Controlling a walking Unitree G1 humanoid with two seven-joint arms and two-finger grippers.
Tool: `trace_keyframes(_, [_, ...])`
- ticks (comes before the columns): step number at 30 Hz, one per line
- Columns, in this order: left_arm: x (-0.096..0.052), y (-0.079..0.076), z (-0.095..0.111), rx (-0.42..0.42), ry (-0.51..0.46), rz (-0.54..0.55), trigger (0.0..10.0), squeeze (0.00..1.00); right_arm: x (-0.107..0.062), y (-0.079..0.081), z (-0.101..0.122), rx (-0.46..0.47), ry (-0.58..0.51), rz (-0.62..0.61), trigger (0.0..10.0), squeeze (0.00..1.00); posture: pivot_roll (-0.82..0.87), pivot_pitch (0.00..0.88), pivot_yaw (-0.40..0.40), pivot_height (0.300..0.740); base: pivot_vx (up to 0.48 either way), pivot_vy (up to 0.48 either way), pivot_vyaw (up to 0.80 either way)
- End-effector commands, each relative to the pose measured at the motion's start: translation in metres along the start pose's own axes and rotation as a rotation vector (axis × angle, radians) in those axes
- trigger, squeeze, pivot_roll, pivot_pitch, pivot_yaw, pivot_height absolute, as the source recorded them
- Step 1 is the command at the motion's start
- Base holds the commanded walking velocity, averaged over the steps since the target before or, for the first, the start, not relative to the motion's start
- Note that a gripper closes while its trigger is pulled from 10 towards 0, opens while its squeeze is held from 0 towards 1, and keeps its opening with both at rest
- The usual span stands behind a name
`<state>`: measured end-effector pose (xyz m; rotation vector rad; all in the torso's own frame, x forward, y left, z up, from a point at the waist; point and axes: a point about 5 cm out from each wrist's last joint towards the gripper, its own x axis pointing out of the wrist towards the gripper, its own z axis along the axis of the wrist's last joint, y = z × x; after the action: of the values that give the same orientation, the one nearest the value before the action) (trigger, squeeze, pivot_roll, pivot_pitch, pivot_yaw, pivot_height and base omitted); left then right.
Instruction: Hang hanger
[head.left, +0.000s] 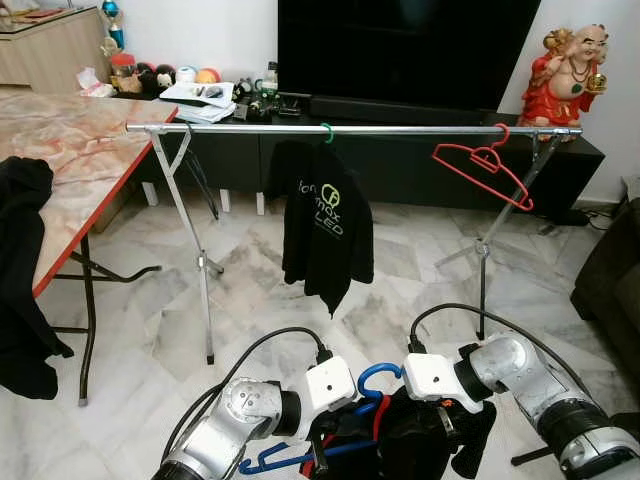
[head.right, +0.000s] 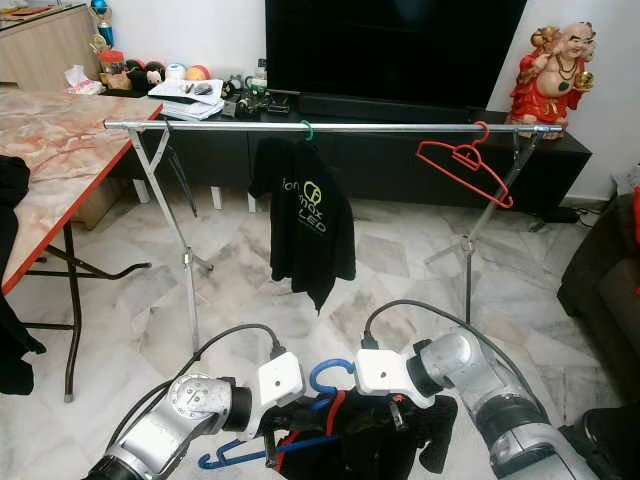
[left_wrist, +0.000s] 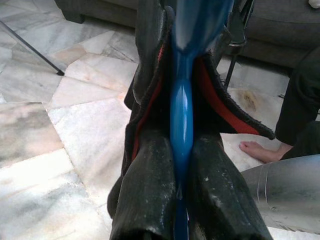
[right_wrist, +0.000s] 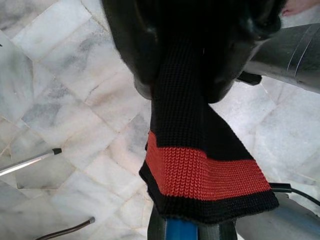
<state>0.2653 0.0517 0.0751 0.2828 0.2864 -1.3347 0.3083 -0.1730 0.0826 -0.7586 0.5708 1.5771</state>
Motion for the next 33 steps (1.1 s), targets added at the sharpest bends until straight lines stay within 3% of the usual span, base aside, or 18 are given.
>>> trace_keyframes(1, [0.008, 0.006, 0.048, 0.124, -0.164, -0.002, 10.0, 0.00, 0.015, 0.010, -0.004, 0.011, 0.024, 0.082, 0.0, 0.00, 0.05, 0.000, -0.106, 0.740, 0.000, 0.000, 0.00])
trace_keyframes(18, [0.007, 0.009, 0.059, 0.170, -0.191, 0.009, 10.0, 0.00, 0.016, 0.012, -0.004, 0.037, -0.020, 0.086, 0.0, 0.00, 0.08, 0.000, -0.142, 0.740, 0.000, 0.000, 0.00])
trace_keyframes(33, [0.007, 0.004, 0.052, 0.167, -0.159, -0.014, 10.0, 0.00, 0.018, 0.016, -0.006, 0.056, -0.040, 0.079, 0.0, 0.00, 0.05, 0.000, -0.121, 0.740, 0.000, 0.000, 0.00])
